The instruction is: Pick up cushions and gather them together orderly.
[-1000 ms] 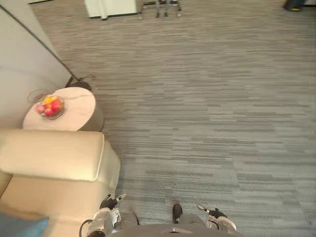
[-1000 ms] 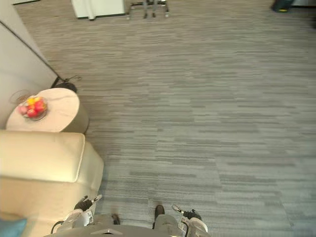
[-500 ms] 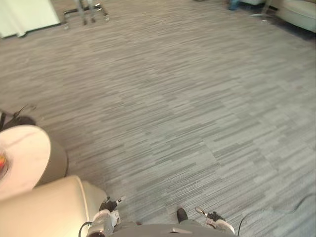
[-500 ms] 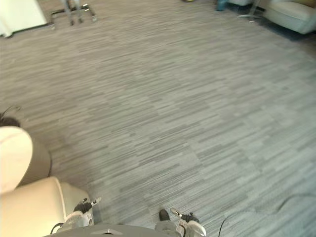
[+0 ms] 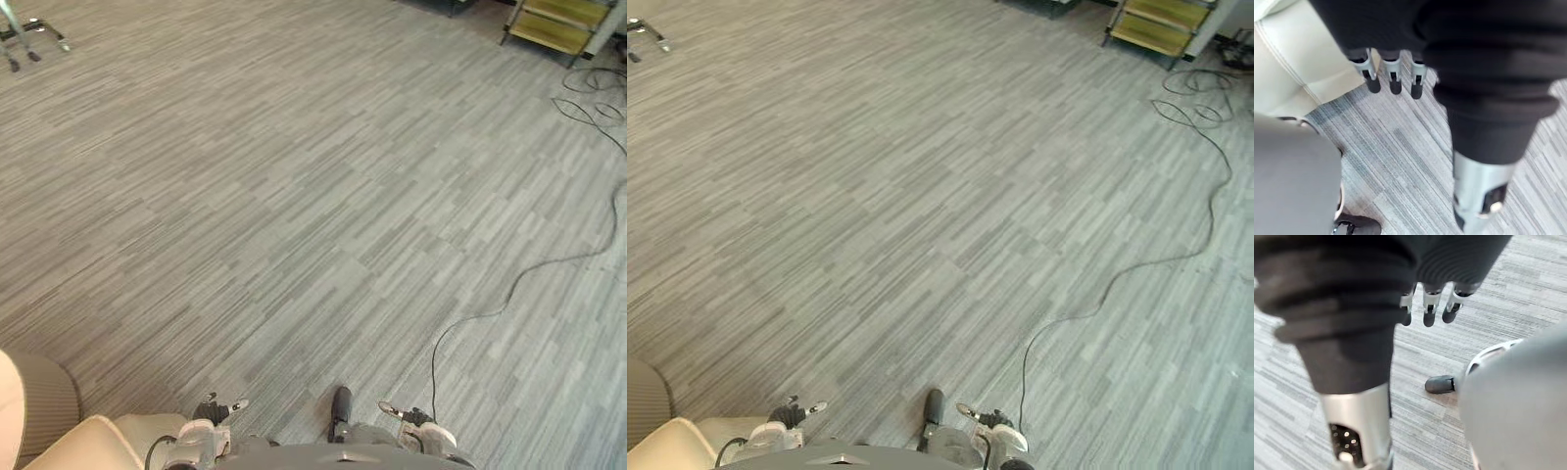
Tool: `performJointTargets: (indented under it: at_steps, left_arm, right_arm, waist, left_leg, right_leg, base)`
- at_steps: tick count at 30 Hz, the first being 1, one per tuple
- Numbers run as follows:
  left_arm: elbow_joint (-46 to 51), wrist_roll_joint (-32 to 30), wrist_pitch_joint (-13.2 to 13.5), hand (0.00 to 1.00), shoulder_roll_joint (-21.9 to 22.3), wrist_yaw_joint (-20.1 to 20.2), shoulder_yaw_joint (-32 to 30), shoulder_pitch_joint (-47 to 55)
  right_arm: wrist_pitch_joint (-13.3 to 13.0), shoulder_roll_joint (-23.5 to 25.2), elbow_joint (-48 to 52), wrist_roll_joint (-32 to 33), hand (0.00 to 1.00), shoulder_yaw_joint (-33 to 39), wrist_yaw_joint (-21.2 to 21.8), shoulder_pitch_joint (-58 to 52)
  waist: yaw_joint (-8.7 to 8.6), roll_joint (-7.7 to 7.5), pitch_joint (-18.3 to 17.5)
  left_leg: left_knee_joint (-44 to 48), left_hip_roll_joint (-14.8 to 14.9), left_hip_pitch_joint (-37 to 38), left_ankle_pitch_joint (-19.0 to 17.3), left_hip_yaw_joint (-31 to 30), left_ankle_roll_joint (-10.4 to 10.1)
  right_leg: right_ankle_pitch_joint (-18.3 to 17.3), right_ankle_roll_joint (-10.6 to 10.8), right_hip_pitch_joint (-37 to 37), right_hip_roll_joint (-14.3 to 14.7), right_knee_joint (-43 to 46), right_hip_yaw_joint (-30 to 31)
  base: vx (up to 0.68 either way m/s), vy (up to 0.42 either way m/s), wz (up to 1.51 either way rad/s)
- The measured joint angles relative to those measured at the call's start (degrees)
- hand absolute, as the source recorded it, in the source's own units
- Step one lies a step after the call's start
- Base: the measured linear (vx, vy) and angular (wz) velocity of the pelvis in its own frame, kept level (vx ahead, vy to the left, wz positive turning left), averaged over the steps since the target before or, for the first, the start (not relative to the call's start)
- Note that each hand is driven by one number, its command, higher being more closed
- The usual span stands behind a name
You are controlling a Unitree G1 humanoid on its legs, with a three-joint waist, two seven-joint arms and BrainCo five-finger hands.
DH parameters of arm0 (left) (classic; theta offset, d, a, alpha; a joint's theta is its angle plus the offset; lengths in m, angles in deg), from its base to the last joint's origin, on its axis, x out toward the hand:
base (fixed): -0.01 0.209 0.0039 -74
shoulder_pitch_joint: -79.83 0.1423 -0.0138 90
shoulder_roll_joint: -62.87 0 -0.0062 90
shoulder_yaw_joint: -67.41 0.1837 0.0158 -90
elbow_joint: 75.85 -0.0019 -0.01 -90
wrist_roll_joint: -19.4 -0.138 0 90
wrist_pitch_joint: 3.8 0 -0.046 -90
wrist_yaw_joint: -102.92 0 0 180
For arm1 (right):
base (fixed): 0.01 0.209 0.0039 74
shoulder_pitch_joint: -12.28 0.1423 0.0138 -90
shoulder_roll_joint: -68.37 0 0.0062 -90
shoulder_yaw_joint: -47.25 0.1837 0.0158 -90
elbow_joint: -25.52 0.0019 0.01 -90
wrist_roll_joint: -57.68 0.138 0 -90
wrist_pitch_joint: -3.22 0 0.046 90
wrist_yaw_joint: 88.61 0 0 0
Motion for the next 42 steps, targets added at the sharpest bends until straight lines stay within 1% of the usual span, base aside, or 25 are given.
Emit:
performJointTargets:
  at_steps: [2, 3, 4, 5, 7, 9, 10, 13, 18, 19, 21, 23, 24, 25, 27, 28, 29, 30, 32, 35, 37, 39, 40, 41, 42]
  left_arm:
    - [0.1, -0.6, 0.0, 0.00, 0.0, 0.0, -0.1, -0.1]
    - [0.0, -0.4, 0.0, 0.00, 0.4, 0.1, -0.4, -0.1]
    - [0.4, -0.6, 0.0, 0.00, 0.6, 0.1, -0.9, -0.5]
    - [0.7, -0.5, -0.1, 0.00, -0.1, 0.2, -1.3, 0.0]
    - [2.6, -0.5, -0.1, 0.00, -0.1, 0.1, -2.7, -0.2]
    - [3.0, -0.6, 0.1, 0.00, 0.9, 0.0, -3.1, -0.1]
    - [3.0, -0.6, 0.1, 0.00, 1.7, 0.0, -3.1, -0.5]
    - [3.8, -0.6, 0.1, 0.00, 2.3, 0.0, -2.8, -0.5]
    - [5.9, -0.6, 0.1, 0.00, 3.8, -0.1, -4.7, -0.3]
    - [6.5, -0.5, 0.1, 0.00, 4.0, -0.1, -5.6, -0.3]
    - [6.8, -0.5, 0.1, 0.00, 3.3, -0.2, -5.8, -0.2]
    - [7.4, -0.5, 0.1, 0.00, 2.8, -0.2, -6.4, 0.0]
    - [7.3, -0.4, 0.1, 0.00, 2.3, -0.4, -7.3, 0.0]
    - [6.7, -0.4, 0.0, 0.00, 2.1, -0.5, -7.1, 0.0]
    - [6.3, -0.5, -0.1, 0.00, 1.6, -0.8, -5.4, 0.1]
    - [6.1, -0.4, -0.4, 0.00, 1.1, -1.4, -4.2, 0.2]
    - [6.1, -0.3, -0.6, 0.00, 0.9, -1.5, -3.6, 0.2]
    - [5.6, -0.3, -0.7, 0.00, 0.6, -1.6, -2.6, 0.5]
    - [4.9, -0.3, -0.8, 0.00, 0.6, -1.6, -1.9, 0.6]
    - [3.6, -0.2, -0.8, 0.00, 0.3, -1.6, -1.1, 0.3]
    - [2.6, 0.5, -0.9, 0.00, 0.3, -1.7, -1.1, 0.1]
    - [2.3, 0.8, -1.1, 0.00, 0.1, -1.8, -1.2, 0.1]
    - [2.3, 0.8, -1.1, 0.00, -0.3, -1.7, -1.4, 0.3]
    - [2.2, 0.8, -1.1, 0.00, -0.5, -1.7, -1.9, 0.3]
    - [1.3, 0.8, -1.1, 0.00, 0.4, -1.7, -2.5, -0.3]
  right_arm:
    - [0.0, -0.1, 0.1, 0.0, 0.00, 0.1, 0.0, 0.1]
    - [-0.1, -0.9, 0.1, -0.1, 0.00, 0.2, 0.0, 0.4]
    - [-0.1, -1.3, 0.6, -0.1, 0.00, 0.1, 0.0, 0.6]
    - [-0.2, -0.9, 0.7, 0.0, 0.00, 0.1, 0.0, 0.2]
    - [0.0, 0.1, 2.3, 0.2, 0.00, -0.2, -0.1, -1.3]
    - [-0.2, -0.4, 2.9, 0.4, 0.00, -0.1, -0.1, -1.2]
    - [-0.3, -0.8, 2.8, 1.1, 0.00, 0.3, -0.1, -1.1]
    - [-0.3, -0.7, 2.8, 1.2, 0.00, 0.0, -0.2, -1.3]
    - [-0.3, -0.3, 3.5, 1.2, 0.00, -0.6, -0.4, -1.3]
    - [-0.4, 0.2, 4.3, 1.2, 0.00, -0.6, -0.4, -1.3]
    - [-0.5, 1.3, 5.1, 1.2, 0.00, -0.6, -0.4, -0.9]
    - [-0.5, 2.8, 5.1, 1.2, 0.00, -0.5, -0.3, -1.5]
    - [-0.7, 4.1, 5.1, 1.2, 0.00, -0.6, -0.3, -1.9]
    - [-0.7, 4.7, 5.1, 1.2, 0.00, -0.6, -0.2, -2.2]
    - [-1.2, 4.7, 5.7, 1.2, 0.00, -0.3, -0.1, -2.2]
    - [-1.6, 4.7, 6.5, 1.1, 0.00, -0.2, 0.0, -2.2]
    - [-1.7, 4.7, 6.9, 1.1, 0.00, -0.2, 0.0, -2.2]
    - [-1.9, 4.3, 7.6, 1.2, 0.00, -0.2, 0.0, -2.2]
    - [-2.0, 3.7, 7.6, 1.2, 0.00, -0.4, 0.0, -2.3]
    - [-2.5, 2.7, 6.9, 1.2, 0.00, 0.2, 0.0, -2.0]
    - [-2.5, 2.3, 6.6, 1.6, 0.00, 1.5, 0.0, -2.0]
    - [-2.4, 2.3, 6.0, 1.8, 0.00, 1.8, 0.0, -1.7]
    - [-2.4, 2.5, 5.0, 1.8, 0.00, 2.0, 0.0, -1.9]
    - [-2.3, 2.4, 4.8, 1.8, 0.00, 2.5, 0.0, -2.0]
    - [-2.0, 1.5, 4.7, 1.8, 0.00, 3.4, 0.0, -1.6]
  waist:
    - [-0.75, 0.65, 0.8]
    - [-0.51, 3.09, 1.4]
    - [-0.07, 3.25, 1.7]
    - [0.03, 1.88, 1.9]
    - [1.12, 0.21, 2.1]
    - [1.41, 0.75, 2.7]
    - [1.21, 2.08, 2.9]
    - [1.50, 2.24, 3.0]
    - [2.95, 2.21, 3.0]
    - [4.08, 2.00, 2.9]
    - [4.62, 0.78, 1.7]
    - [4.42, -2.39, 0.3]
    - [4.47, -4.19, -0.5]
    - [4.57, -4.54, -0.8]
    - [4.06, -4.43, -0.9]
    - [4.21, -4.13, -0.3]
    - [3.96, -4.23, 0.2]
    - [2.98, -4.03, 0.8]
    - [1.94, -2.85, 1.1]
    - [0.69, -2.26, 1.3]
    - [0.23, -1.82, 1.7]
    - [-0.92, -2.52, 2.4]
    - [-1.61, -4.08, 2.7]
    - [-1.83, -4.09, 2.9]
    - [-1.79, -2.29, 3.4]
  left_leg:
    - [-0.5, 1.9, 0.9, -1.7, 1.8, -2.4]
    - [0.7, 5.2, 0.1, -4.3, 4.4, -3.4]
    - [6.3, 7.7, -0.8, -5.7, 6.8, -4.8]
    - [10.5, 7.6, -0.9, -6.0, 6.8, -5.2]
    - [32.3, 11.5, -8.9, -2.3, 0.1, -1.4]
    - [34.2, 9.8, -12.1, -4.4, -4.9, -2.4]
    - [32.8, 8.5, -14.6, -5.2, -7.6, -2.4]
    - [24.8, 6.3, -18.2, -5.2, -9.9, -2.5]
    - [2.8, 2.7, -23.1, 4.3, -16.0, -3.5]
    - [0.9, 2.7, -23.8, 8.8, -17.3, -3.3]
    - [2.5, 1.0, -23.6, 13.2, -17.2, -0.4]
    - [8.3, -0.6, -25.1, 7.4, -14.9, 2.1]
    - [10.5, -2.0, -24.8, 4.5, -13.5, 2.6]
    - [11.9, -2.5, -23.5, 2.9, -12.1, 4.3]
    - [12.0, -3.4, -19.7, 0.8, -11.0, 6.0]
    - [11.3, -3.7, -15.6, -2.2, -10.8, 5.6]
    - [11.0, -4.0, -13.3, -3.1, -10.7, 5.6]
    - [9.7, -4.3, -8.3, -4.5, -10.7, 5.6]
    - [6.4, -4.1, -2.8, -5.1, -11.0, 5.2]
    - [1.0, -1.9, 3.4, -4.8, -10.8, 4.4]
    - [-1.2, -0.1, 6.0, -4.7, -11.1, 4.3]
    - [-2.9, 0.3, 9.0, -4.6, -12.4, 4.2]
    - [-3.7, -1.0, 11.1, -4.5, -14.7, 3.6]
    - [-4.1, -1.1, 12.4, -4.5, -16.0, 2.4]
    - [-4.0, 0.3, 13.8, -4.4, -17.6, 1.7]
  right_leg:
    - [-1.0, -0.5, 0.0, 1.9, 0.1, -0.5]
    - [-3.6, -2.8, -1.2, 3.6, 4.6, -2.8]
    - [-9.8, -3.3, -3.3, 2.5, 15.0, -4.8]
    - [-12.8, -2.2, -2.7, 1.4, 16.2, -4.2]
    - [-13.1, -3.6, -1.0, 1.5, 16.9, 1.0]
    - [-13.5, -3.4, -0.7, 1.4, 17.0, 4.1]
    - [-13.5, -3.4, 0.2, 1.3, 16.2, 6.2]
    - [-13.9, -2.7, 2.7, 0.8, 14.0, 9.8]
    - [-16.0, -0.3, 6.2, 0.5, 11.2, 14.3]
    - [-17.6, 0.3, 6.7, 0.4, 11.3, 16.4]
    - [-19.7, 0.9, 7.1, -1.3, 11.7, 19.5]
    - [-21.7, 2.9, 6.1, -4.4, 14.4, 19.9]
    - [-23.4, 6.3, 4.8, -6.4, 19.2, 19.9]
    - [-24.6, 8.1, 2.9, -7.3, 26.3, 20.2]
    - [-22.1, 10.3, -0.8, -7.6, 40.4, 20.4]
    - [-16.5, 12.8, -4.2, -8.3, 52.3, 18.8]
    - [-15.7, 12.5, -5.6, -9.6, 57.7, 17.1]
    - [-16.8, 10.2, -7.3, -12.1, 65.7, 12.3]
    - [-19.0, 7.6, -9.7, -13.4, 68.7, 7.4]
    - [-23.4, 4.1, -15.5, -12.0, 56.1, -1.4]
    - [-20.8, 2.4, -18.6, -9.2, 43.0, -3.0]
    - [-10.4, 2.7, -19.3, -6.1, 23.1, 0.1]
    - [-3.7, 3.4, -18.0, -6.2, 14.0, 3.5]
    - [2.0, 2.3, -17.2, -6.3, 14.2, 4.7]
    - [3.4, 1.1, -17.1, -4.8, 17.0, 5.0]
  base:
    - [-0.04, 0.013, -0.37]
    - [0.05, -0.006, -0.75]
    - [0.12, -0.018, -0.75]
    - [0.16, -0.091, -0.86]
    - [0.15, -0.167, -0.91]
    - [0.13, -0.029, -0.96]
    - [0.16, 0.030, -1.09]
    - [0.17, 0.047, -0.72]
    - [0.32, 0.138, -0.48]
    - [0.42, 0.232, -0.66]
    - [0.58, 0.319, -0.78]
    - [0.53, 0.256, -0.49]
    - [0.53, 0.196, -0.31]
    - [0.72, 0.259, -0.30]
    - [0.48, 0.159, -0.26]
    - [0.44, 0.127, -0.24]
    - [0.49, 0.092, -0.16]
    - [0.39, 0.031, 0.02]
    - [0.31, -0.002, 0.01]
    - [0.46, -0.086, 0.05]
    - [0.49, -0.191, 0.06]
    - [0.56, -0.277, 0.31]
    - [0.44, -0.257, 0.44]
    - [0.53, -0.308, 0.32]
    - [0.47, -0.292, -0.06]
